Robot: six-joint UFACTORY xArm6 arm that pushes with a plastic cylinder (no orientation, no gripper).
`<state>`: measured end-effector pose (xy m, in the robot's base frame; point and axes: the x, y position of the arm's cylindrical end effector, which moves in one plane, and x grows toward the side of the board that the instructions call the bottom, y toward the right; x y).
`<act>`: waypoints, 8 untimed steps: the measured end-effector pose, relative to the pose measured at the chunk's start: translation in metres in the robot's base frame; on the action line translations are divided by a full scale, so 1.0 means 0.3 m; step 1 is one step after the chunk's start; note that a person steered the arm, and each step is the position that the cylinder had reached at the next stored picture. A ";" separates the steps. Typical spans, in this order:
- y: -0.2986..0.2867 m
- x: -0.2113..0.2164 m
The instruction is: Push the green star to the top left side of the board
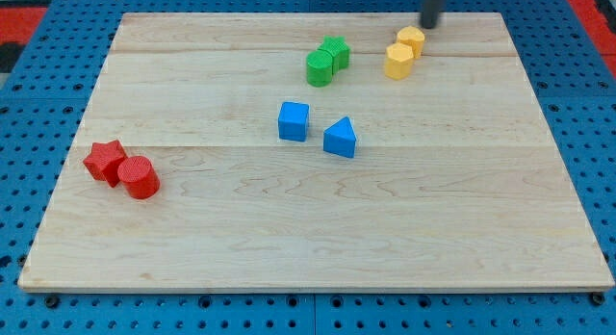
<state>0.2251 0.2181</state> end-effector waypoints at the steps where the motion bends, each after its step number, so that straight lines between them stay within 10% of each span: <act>1: -0.041 0.124; 4: -0.673 0.211; 8: -0.802 0.064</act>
